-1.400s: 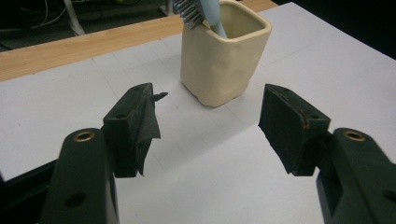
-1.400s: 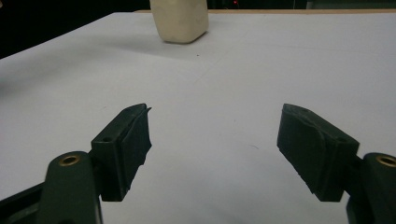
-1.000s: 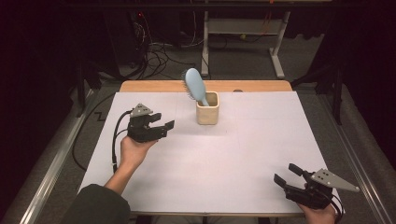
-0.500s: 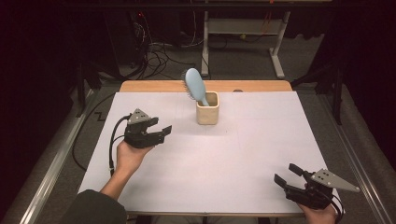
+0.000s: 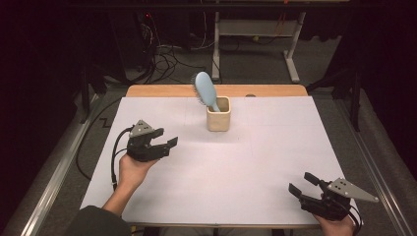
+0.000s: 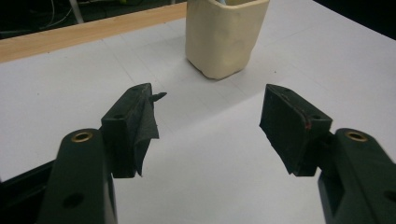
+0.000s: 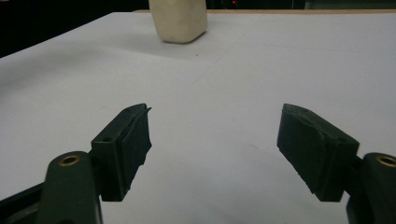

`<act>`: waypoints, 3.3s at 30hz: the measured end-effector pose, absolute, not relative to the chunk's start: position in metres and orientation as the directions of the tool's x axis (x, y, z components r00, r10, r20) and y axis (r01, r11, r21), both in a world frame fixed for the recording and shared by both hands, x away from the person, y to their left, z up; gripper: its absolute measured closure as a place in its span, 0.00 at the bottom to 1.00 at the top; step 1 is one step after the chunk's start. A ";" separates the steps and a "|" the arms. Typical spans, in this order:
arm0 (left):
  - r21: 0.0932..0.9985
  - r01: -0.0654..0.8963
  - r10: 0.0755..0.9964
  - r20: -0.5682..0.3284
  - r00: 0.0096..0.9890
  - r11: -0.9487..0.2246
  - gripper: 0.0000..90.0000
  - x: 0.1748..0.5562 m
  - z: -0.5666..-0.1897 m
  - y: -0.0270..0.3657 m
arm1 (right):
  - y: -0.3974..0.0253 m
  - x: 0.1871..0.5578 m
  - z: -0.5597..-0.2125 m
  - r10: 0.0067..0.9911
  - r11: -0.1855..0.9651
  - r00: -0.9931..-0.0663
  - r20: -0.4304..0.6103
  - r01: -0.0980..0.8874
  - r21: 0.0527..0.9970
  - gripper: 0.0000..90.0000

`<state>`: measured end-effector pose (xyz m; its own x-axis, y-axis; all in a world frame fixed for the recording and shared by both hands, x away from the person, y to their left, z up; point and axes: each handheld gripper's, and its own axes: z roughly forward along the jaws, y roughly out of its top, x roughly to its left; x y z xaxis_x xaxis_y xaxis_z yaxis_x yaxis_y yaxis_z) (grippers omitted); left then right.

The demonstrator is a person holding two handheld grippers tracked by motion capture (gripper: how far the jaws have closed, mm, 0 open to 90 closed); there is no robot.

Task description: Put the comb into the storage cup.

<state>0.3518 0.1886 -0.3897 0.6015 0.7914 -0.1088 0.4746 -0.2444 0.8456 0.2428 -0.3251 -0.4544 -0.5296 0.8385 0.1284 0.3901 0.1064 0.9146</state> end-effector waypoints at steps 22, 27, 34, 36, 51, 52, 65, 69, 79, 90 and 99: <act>0.857 0.470 0.795 -0.130 0.593 -0.211 0.39 0.335 -0.398 0.204 | -0.325 0.243 -0.454 0.840 0.106 -0.528 0.128 0.391 0.914 0.29; 0.862 0.466 0.796 -0.135 0.591 -0.200 0.39 0.331 -0.399 0.208 | -0.325 0.243 -0.454 0.840 0.105 -0.527 0.130 0.392 0.914 0.29; 0.862 0.470 0.799 -0.142 0.584 -0.190 0.38 0.327 -0.402 0.213 | -0.326 0.243 -0.454 0.840 0.102 -0.526 0.132 0.393 0.914 0.29; 0.863 0.470 0.799 -0.143 0.584 -0.188 0.38 0.326 -0.402 0.214 | -0.326 0.243 -0.454 0.840 0.101 -0.525 0.133 0.394 0.914 0.29; 0.865 0.474 0.805 -0.158 0.571 -0.167 0.38 0.314 -0.411 0.225 | -0.326 0.243 -0.455 0.841 0.101 -0.523 0.134 0.396 0.913 0.29; 0.865 0.473 0.806 -0.157 0.571 -0.166 0.38 0.313 -0.412 0.225 | -0.325 0.243 -0.455 0.842 0.100 -0.523 0.134 0.396 0.913 0.29; 0.872 0.464 0.811 -0.154 0.564 -0.157 0.37 0.302 -0.420 0.234 | -0.326 0.242 -0.454 0.844 0.098 -0.520 0.134 0.394 0.914 0.29; 0.874 0.461 0.822 -0.145 0.550 -0.155 0.37 0.298 -0.424 0.236 | -0.326 0.242 -0.454 0.844 0.098 -0.520 0.134 0.394 0.914 0.29; 0.872 0.470 0.825 -0.161 0.541 -0.137 0.37 0.293 -0.432 0.241 | -0.325 0.242 -0.455 0.844 0.100 -0.520 0.132 0.394 0.914 0.29; 0.870 0.477 0.832 -0.168 0.529 -0.127 0.36 0.288 -0.441 0.246 | -0.326 0.242 -0.455 0.846 0.100 -0.517 0.132 0.396 0.913 0.29; 0.871 0.473 0.837 -0.158 0.524 -0.132 0.36 0.285 -0.445 0.249 | -0.326 0.242 -0.455 0.846 0.102 -0.518 0.129 0.394 0.914 0.29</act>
<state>0.2853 0.2490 -0.4452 0.5243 0.8368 -0.1579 0.4732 -0.1321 0.8710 0.2419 -0.3256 -0.4545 -0.5178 0.8457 0.1288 0.3938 0.1019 0.9135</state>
